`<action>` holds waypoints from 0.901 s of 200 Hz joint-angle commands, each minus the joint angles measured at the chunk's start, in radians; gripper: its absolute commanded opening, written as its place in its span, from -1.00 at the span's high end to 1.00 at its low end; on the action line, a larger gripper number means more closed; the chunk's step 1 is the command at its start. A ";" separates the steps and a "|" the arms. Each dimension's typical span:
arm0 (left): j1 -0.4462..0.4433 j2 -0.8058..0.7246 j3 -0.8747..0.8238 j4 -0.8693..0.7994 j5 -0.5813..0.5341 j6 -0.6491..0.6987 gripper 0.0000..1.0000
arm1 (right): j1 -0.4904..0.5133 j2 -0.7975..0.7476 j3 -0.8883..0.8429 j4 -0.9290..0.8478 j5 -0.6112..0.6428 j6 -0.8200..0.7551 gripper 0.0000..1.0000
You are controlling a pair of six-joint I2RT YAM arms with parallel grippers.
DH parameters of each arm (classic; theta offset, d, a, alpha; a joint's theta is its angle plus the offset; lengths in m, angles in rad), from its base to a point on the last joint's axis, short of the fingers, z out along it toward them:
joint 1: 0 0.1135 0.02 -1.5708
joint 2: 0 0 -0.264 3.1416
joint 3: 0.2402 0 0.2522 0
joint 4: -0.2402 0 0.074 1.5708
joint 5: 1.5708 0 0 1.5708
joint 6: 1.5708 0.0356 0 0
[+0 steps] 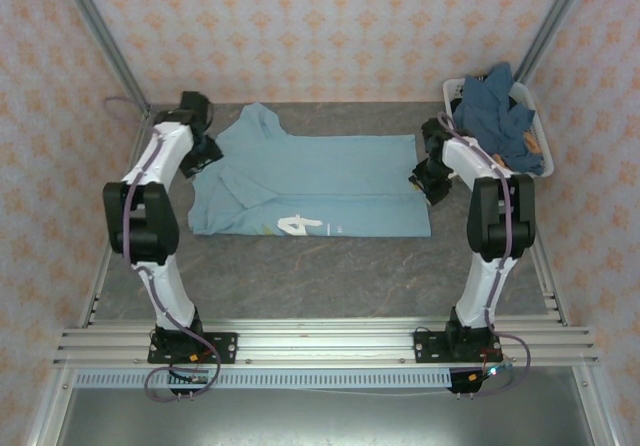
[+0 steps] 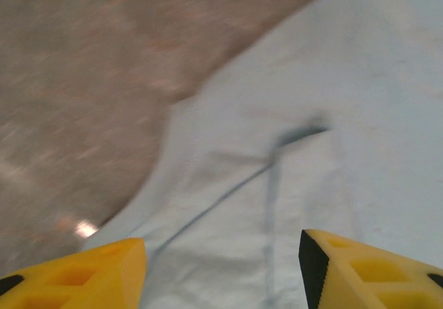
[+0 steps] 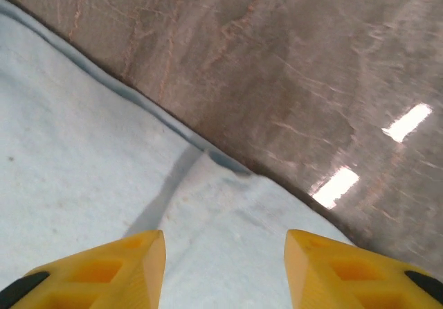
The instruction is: Fold and stack the t-shirts
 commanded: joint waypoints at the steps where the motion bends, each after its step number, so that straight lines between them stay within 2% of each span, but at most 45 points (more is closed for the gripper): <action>1: 0.107 -0.149 -0.182 -0.015 0.141 -0.061 -0.18 | 0.007 -0.133 -0.099 -0.021 -0.001 -0.047 0.01; 28: 0.176 -0.217 -0.385 0.075 0.261 -0.134 -0.13 | 0.049 -0.199 -0.207 0.011 -0.026 -0.072 0.03; 49: 0.186 -0.204 -0.441 0.128 0.304 -0.173 -0.11 | 0.060 -0.219 -0.276 0.049 -0.046 -0.078 0.09; 104: 0.187 -0.157 -0.467 0.084 0.200 -0.177 0.18 | 0.061 -0.180 -0.316 0.090 -0.028 -0.090 0.13; 143: 0.187 -0.137 -0.513 0.143 0.161 -0.187 0.30 | 0.063 -0.125 -0.307 0.095 -0.001 -0.091 0.20; 159: 0.187 -0.106 -0.513 0.153 0.140 -0.187 0.47 | 0.064 -0.103 -0.299 0.074 0.023 -0.093 0.23; 180: 0.187 -0.103 -0.509 0.144 0.077 -0.175 0.85 | 0.064 -0.082 -0.289 0.028 0.070 -0.097 0.30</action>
